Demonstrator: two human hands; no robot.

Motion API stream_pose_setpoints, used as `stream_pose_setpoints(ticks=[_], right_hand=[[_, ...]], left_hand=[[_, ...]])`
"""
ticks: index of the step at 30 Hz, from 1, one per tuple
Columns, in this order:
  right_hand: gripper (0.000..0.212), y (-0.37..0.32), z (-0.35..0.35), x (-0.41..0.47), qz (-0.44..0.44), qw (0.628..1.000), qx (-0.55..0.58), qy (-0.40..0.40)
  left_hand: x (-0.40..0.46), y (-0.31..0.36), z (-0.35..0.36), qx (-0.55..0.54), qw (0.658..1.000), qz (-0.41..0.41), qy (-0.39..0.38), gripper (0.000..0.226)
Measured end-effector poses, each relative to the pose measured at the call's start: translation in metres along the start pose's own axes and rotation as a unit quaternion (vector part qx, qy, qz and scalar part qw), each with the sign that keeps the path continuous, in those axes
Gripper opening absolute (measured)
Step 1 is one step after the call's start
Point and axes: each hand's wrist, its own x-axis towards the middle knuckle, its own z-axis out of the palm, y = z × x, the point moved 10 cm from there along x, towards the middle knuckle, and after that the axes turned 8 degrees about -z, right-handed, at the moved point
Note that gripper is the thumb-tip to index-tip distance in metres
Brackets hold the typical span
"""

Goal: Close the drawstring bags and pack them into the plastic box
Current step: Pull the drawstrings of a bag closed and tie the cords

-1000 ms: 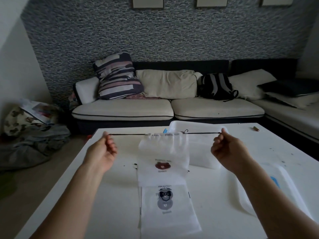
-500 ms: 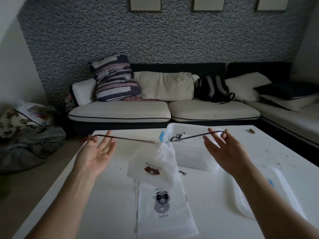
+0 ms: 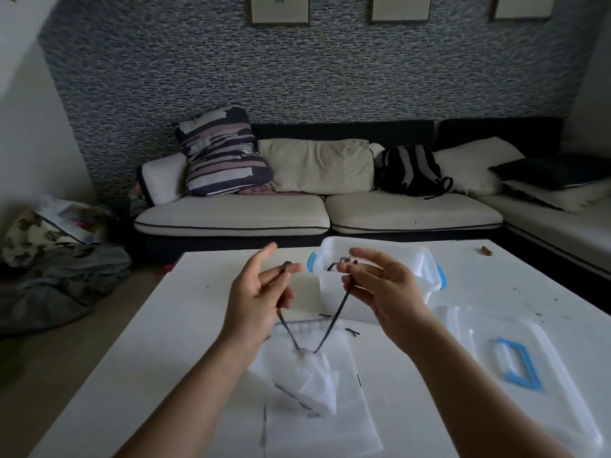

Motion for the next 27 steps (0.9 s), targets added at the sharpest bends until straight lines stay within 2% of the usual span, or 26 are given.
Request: stream_pose_setpoints(ticks=[3, 5, 8, 10, 12, 15, 17, 19, 22, 25, 27], right_hand=[[0.042, 0.002, 0.004, -0.001, 0.010, 0.999, 0.043, -0.005], [0.034, 0.003, 0.013, -0.004, 0.032, 0.998, 0.041, -0.042], [0.019, 0.006, 0.025, -0.011, 0.028, 0.994, -0.025, -0.105], [0.013, -0.004, 0.032, -0.012, -0.040, 0.984, -0.116, -0.130], [0.011, -0.016, 0.044, -0.014, -0.111, 0.964, -0.181, -0.162], [0.006, -0.016, 0.054, -0.017, -0.098, 0.966, -0.157, -0.182], [0.006, -0.013, 0.052, -0.017, -0.089, 0.973, -0.145, -0.155], [0.007, -0.006, 0.040, -0.012, -0.075, 0.983, -0.137, -0.093], [0.007, 0.005, 0.032, -0.009, -0.040, 0.983, -0.165, -0.066], [0.012, 0.015, 0.031, -0.012, 0.001, 0.982, -0.172, -0.080], [0.021, 0.022, 0.031, -0.014, 0.047, 0.982, -0.162, -0.087]], left_hand=[[-0.002, -0.014, 0.001, -0.055, 0.995, -0.073, 0.031, 0.022], [-0.002, -0.023, 0.004, -0.042, 0.992, -0.113, 0.031, 0.017], [-0.002, -0.027, 0.005, 0.034, 0.992, -0.121, 0.027, 0.023], [-0.005, -0.027, 0.016, 0.116, 0.985, -0.122, -0.025, 0.025], [-0.015, -0.030, 0.037, 0.156, 0.971, -0.142, -0.115, 0.035], [-0.033, -0.034, 0.063, 0.097, 0.954, -0.199, -0.200, 0.057], [-0.038, -0.036, 0.072, 0.011, 0.945, -0.244, -0.216, 0.045], [-0.042, -0.040, 0.078, -0.043, 0.929, -0.285, -0.234, 0.043], [-0.041, -0.040, 0.078, -0.015, 0.928, -0.272, -0.254, 0.055], [-0.040, -0.037, 0.074, 0.085, 0.945, -0.200, -0.245, 0.039], [-0.037, -0.039, 0.071, 0.079, 0.953, -0.188, -0.223, 0.032]])
